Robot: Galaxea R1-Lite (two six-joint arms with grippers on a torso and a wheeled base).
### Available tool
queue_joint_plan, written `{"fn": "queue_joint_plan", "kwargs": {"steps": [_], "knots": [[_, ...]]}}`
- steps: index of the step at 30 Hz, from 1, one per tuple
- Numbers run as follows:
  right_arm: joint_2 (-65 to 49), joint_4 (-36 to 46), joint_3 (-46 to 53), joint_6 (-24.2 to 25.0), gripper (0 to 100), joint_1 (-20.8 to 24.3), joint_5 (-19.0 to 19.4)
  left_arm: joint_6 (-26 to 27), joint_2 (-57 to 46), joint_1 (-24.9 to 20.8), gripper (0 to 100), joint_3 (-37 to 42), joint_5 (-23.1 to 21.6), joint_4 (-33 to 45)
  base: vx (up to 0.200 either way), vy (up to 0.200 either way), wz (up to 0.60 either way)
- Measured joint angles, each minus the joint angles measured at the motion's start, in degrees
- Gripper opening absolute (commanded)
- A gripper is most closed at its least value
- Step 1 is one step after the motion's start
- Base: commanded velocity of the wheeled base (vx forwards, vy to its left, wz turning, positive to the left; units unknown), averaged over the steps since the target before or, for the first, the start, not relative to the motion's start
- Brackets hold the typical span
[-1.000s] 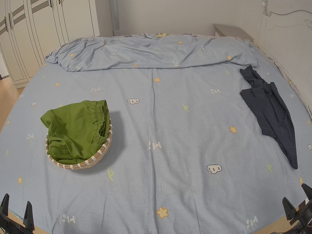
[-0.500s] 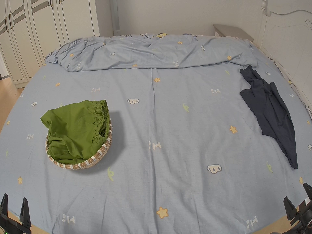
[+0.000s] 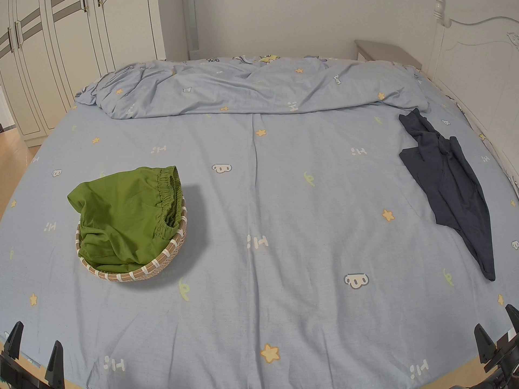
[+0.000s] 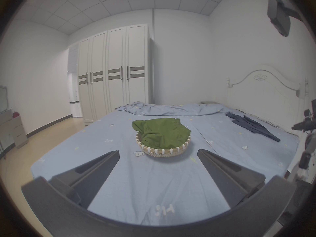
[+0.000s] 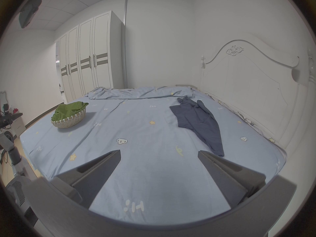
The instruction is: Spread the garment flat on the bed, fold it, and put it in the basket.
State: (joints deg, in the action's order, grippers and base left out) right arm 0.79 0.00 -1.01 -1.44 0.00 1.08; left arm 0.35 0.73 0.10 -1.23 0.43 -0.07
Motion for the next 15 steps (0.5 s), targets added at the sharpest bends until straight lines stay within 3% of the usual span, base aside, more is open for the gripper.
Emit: {"fn": "queue_joint_plan", "kwargs": {"steps": [5,7,15], "knots": [[0.02,0.00,0.00,0.13,100,0.00,-0.27,0.00,0.01,0.00,100,0.18,7.09,-1.54,0.000,0.000,0.00],[0.02,0.00,0.00,0.18,100,0.00,-0.30,0.49,0.01,-0.02,100,0.18,7.78,-1.67,0.000,0.000,0.00],[0.02,0.02,0.00,0.11,100,0.00,-0.24,-0.15,1.00,-0.80,100,0.22,0.01,-0.15,0.000,0.000,0.00]]}}
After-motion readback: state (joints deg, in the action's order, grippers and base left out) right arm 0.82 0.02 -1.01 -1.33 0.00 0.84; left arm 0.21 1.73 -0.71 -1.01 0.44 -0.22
